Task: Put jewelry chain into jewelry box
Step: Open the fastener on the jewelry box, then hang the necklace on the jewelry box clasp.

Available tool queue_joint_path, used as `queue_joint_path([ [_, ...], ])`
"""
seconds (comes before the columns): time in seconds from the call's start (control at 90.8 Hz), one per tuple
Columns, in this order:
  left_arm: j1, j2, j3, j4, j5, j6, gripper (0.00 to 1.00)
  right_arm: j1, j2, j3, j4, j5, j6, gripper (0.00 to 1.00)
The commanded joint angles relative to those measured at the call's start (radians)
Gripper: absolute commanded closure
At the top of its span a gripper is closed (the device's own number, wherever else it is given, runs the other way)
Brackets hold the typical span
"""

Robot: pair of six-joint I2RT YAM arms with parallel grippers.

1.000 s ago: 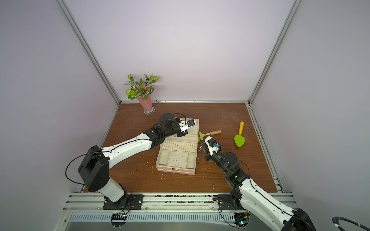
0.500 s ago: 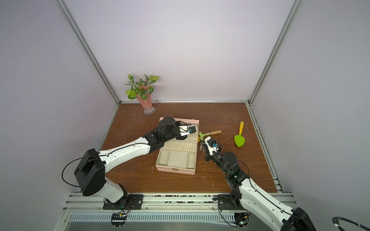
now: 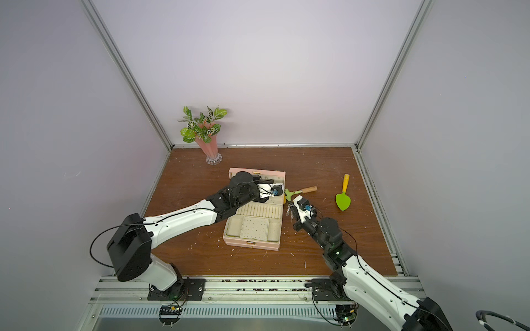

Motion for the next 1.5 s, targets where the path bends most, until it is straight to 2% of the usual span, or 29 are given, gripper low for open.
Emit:
queue_joint_path([
  [0.0,-0.019,0.034,-0.039,-0.151,0.002,-0.017,0.98,-0.006,0.003,-0.003,0.048,0.000,0.021,1.00],
  [0.154,-0.019,0.032,-0.021,-0.134,-0.010,-0.076,0.94,-0.007,0.002,-0.001,0.047,0.001,0.021,1.00],
  [0.275,-0.019,0.011,0.007,-0.100,-0.030,-0.168,0.76,-0.007,-0.004,0.007,0.036,0.001,0.017,1.00],
  [0.363,-0.019,-0.015,0.022,-0.097,-0.012,-0.229,0.66,-0.007,-0.011,0.018,0.019,0.001,0.014,1.00],
  [0.55,-0.018,-0.102,0.015,-0.118,0.069,-0.363,0.57,-0.008,-0.022,0.077,-0.072,-0.017,0.002,1.00],
  [0.771,-0.019,-0.279,-0.109,-0.047,0.157,-0.551,0.50,-0.007,-0.018,0.174,-0.218,-0.045,-0.016,1.00],
  [1.013,-0.018,-0.398,-0.309,0.143,0.289,-0.889,0.38,-0.006,0.045,0.294,-0.305,-0.112,-0.008,1.00],
  [1.266,-0.015,-0.319,-0.388,0.349,0.423,-1.111,0.29,-0.004,0.143,0.383,-0.305,-0.228,0.023,1.00],
  [1.486,0.005,-0.249,-0.382,0.435,0.490,-1.152,0.30,0.001,0.183,0.413,-0.296,-0.263,0.033,1.00],
])
